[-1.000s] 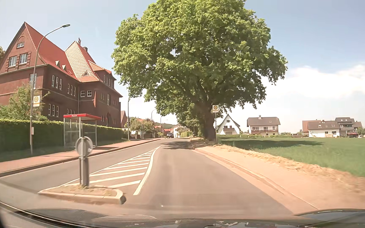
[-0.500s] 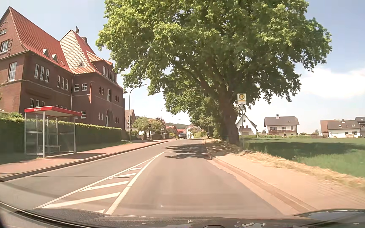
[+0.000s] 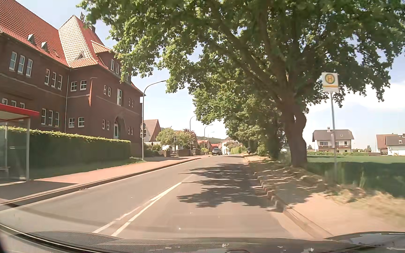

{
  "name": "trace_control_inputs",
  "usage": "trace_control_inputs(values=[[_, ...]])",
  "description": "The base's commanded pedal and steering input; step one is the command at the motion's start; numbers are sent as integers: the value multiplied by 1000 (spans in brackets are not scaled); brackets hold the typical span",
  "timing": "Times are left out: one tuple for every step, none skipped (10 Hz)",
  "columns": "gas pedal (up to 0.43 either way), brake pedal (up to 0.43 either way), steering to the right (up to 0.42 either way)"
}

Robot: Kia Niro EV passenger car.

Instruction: Follow the waypoints while adhering to traffic rules and regulations

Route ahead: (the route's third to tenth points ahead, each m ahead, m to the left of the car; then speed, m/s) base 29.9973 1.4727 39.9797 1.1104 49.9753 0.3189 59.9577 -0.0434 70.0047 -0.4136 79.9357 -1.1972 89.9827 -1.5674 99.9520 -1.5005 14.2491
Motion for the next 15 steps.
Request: trace_control_inputs(values=[[220,0,4],[220,0,11],[228,0,13],[228,0,14],[240,0,16],[240,0,17],[240,0,18],[240,0,17],[240,0,16],[240,0,15],[228,0,12],[228,0,10],[220,0,8],[220,0,8],[209,0,8]])
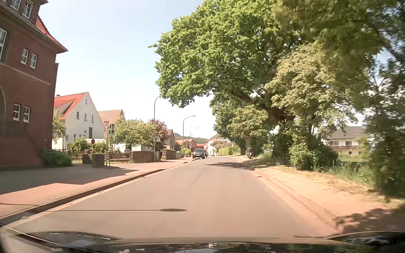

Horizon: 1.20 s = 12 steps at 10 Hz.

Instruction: Follow the waypoints while adhering to traffic rules and regulations

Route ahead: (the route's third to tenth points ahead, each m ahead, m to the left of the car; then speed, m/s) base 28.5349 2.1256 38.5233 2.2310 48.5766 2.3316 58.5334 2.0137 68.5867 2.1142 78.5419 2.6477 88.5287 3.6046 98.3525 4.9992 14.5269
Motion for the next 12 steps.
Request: trace_control_inputs(values=[[197,0,9],[189,0,10],[189,0,10],[189,0,10],[177,0,9],[177,0,9],[177,0,8],[189,0,8],[189,0,5],[189,0,4],[189,0,1],[189,0,-1]])
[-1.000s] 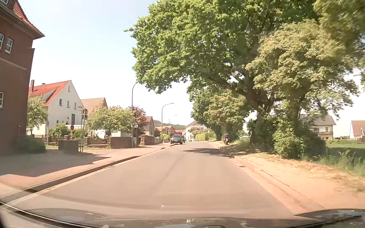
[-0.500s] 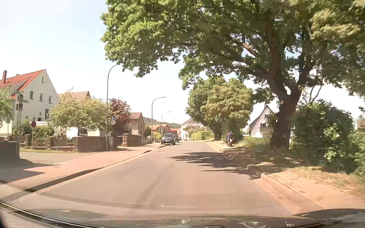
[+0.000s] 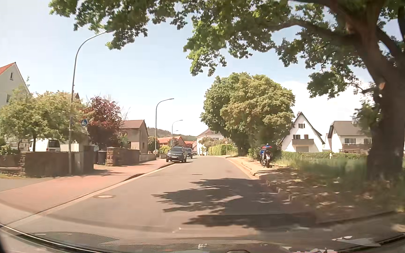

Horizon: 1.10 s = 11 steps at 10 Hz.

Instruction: Follow the waypoints while adhering to traffic rules and regulations

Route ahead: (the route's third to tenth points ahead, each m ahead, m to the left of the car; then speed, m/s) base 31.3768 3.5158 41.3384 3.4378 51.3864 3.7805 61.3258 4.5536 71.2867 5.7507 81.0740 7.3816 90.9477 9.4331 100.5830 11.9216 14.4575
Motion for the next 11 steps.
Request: trace_control_inputs(values=[[189,0,-1],[189,0,-2],[189,0,-3],[189,0,-3],[189,0,-3],[189,0,-3],[189,0,-3],[189,0,-4],[189,0,-4],[189,0,-4],[189,0,-4]])
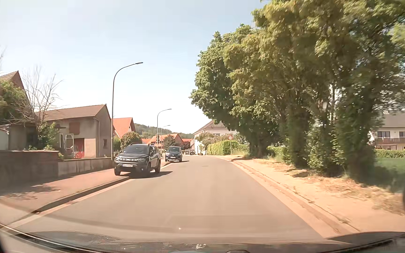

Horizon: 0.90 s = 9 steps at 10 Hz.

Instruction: Follow the waypoints while adhering to traffic rules and regulations

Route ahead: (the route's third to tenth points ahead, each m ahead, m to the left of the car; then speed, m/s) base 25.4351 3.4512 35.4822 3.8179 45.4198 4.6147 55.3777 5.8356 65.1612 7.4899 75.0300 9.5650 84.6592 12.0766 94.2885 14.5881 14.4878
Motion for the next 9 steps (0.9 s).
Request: trace_control_inputs(values=[[189,0,-3],[189,0,-3],[189,0,-3],[177,0,-3],[177,0,-4],[177,0,-3],[169,0,-4],[169,0,-4],[169,0,-5]])
